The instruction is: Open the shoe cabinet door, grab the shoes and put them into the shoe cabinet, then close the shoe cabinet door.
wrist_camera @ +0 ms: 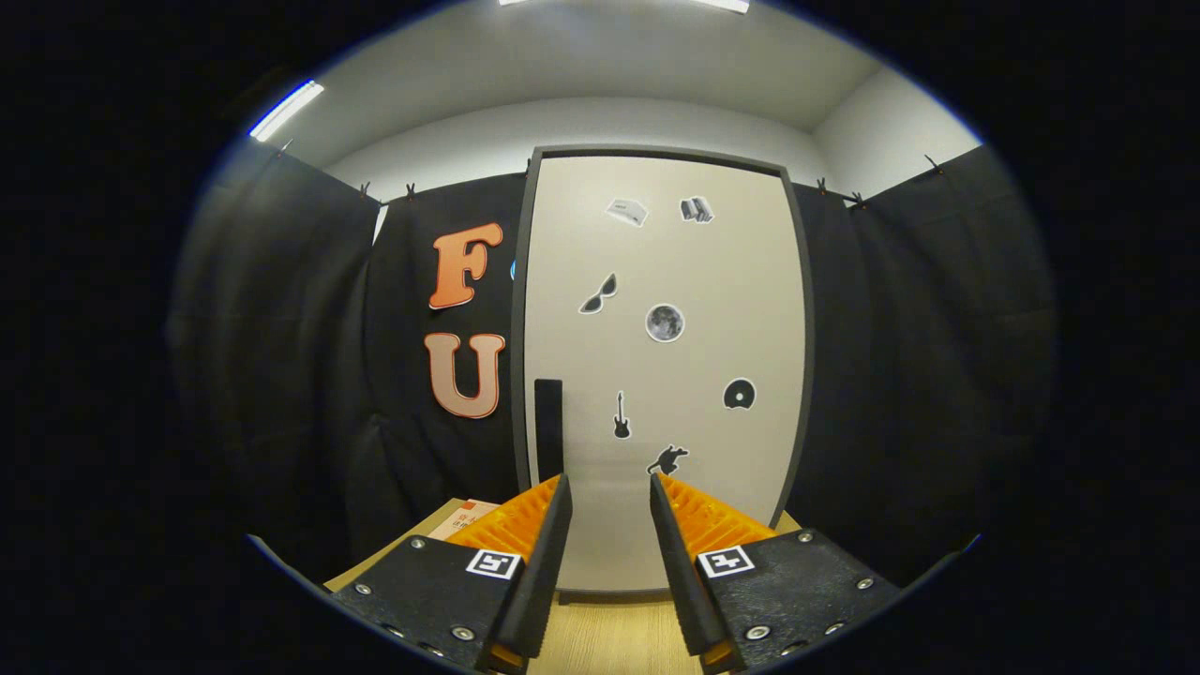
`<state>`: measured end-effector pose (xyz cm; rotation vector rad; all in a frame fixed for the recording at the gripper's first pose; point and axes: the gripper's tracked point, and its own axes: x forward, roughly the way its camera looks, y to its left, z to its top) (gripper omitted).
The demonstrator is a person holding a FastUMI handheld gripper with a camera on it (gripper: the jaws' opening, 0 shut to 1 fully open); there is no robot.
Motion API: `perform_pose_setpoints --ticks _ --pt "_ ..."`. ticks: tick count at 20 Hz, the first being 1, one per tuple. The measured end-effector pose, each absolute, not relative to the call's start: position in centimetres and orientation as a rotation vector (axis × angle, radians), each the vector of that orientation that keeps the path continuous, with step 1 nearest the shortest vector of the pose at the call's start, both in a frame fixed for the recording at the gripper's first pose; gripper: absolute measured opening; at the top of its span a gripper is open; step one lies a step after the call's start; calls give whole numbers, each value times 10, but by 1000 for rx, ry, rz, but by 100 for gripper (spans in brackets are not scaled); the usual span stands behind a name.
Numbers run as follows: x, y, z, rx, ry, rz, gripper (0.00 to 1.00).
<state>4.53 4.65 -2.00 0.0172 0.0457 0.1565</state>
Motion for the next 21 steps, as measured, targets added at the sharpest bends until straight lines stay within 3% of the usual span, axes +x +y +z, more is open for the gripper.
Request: perform_pose_setpoints --ticks 9,21 --pt "-19 23 -32 -6 53 83 81" --pt "-20 31 -24 -5 42 105 93"
